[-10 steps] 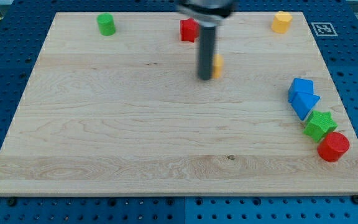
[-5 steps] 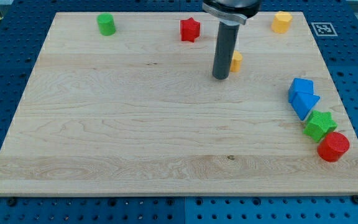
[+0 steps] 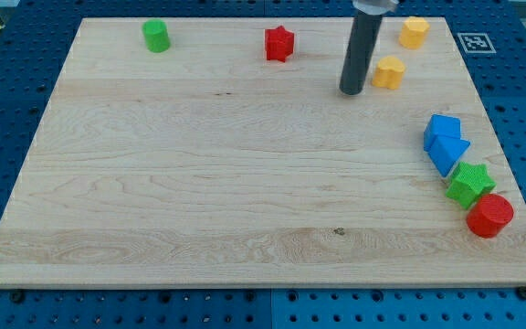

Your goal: Place yellow heart above blue cube

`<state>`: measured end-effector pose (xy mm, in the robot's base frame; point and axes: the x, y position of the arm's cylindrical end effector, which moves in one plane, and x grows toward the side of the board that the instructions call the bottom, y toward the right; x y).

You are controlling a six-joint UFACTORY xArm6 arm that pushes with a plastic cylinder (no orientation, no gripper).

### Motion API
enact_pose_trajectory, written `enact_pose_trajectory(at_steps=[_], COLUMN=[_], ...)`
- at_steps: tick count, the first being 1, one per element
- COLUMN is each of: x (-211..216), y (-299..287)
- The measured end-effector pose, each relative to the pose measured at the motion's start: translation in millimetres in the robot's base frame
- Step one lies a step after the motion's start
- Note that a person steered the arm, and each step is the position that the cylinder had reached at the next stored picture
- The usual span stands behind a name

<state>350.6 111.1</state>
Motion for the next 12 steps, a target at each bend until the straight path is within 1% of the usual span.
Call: enact_pose_trajectory(at_steps=[1,2,3,4,5,6,7,9,10,11,12], x=[-25.7,-40.1,-30.9,1.4,-1.6,-35.6,-39.6,15.4,25.9,22.9,3.2], y=[4.2,39.8,74.2,95.5,91.9,95.6,131.8,129.8,128.8,128.8,126.9])
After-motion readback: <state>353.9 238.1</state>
